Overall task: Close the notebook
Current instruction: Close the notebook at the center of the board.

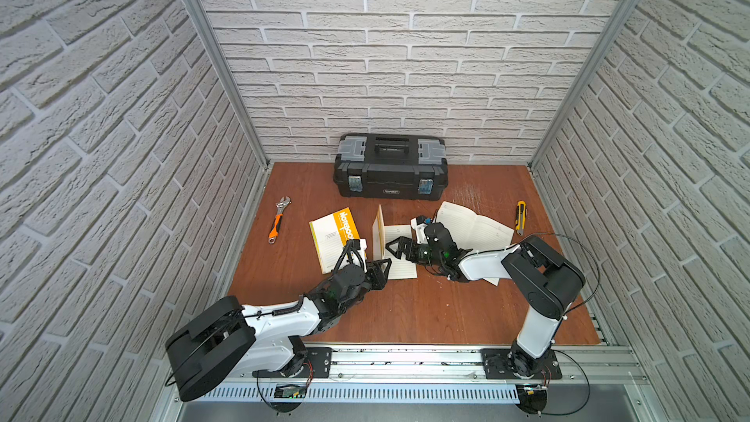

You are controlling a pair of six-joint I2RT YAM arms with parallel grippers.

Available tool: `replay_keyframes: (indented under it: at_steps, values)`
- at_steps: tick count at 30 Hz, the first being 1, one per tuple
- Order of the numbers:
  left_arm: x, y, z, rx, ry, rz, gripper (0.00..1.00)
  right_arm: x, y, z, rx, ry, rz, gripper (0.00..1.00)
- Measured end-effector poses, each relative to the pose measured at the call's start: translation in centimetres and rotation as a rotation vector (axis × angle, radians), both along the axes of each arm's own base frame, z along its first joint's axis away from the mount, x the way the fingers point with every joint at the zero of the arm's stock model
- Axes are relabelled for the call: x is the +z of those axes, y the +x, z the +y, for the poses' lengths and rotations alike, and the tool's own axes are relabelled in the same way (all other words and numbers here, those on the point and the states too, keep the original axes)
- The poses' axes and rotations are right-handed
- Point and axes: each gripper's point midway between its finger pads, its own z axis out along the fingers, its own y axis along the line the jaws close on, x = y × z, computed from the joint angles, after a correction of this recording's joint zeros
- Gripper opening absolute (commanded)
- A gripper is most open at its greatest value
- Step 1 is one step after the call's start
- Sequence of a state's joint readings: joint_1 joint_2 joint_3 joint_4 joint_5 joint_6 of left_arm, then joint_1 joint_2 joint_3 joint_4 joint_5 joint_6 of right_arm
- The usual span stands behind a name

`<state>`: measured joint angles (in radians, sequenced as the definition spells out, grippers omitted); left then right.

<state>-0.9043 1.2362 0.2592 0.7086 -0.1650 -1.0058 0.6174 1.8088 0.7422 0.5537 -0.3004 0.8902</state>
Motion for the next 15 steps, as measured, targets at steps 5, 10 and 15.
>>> replay_keyframes:
  at_steps: [5, 10, 15]
  values:
    - [-1.1, 0.0, -1.3, -0.064, -0.006, 0.003, 0.33, 0.0, 0.1, 0.0, -0.010, 0.005, 0.005, 1.00]
    - [-2.0, 0.2, -2.0, -0.099, -0.004, -0.004, 0.31, 0.0, 0.2, -0.1, -0.019, 0.004, 0.004, 1.00]
    - [-2.4, 0.3, -2.3, -0.120, -0.002, -0.007, 0.29, 0.1, 0.0, -0.6, -0.034, -0.011, 0.006, 1.00]
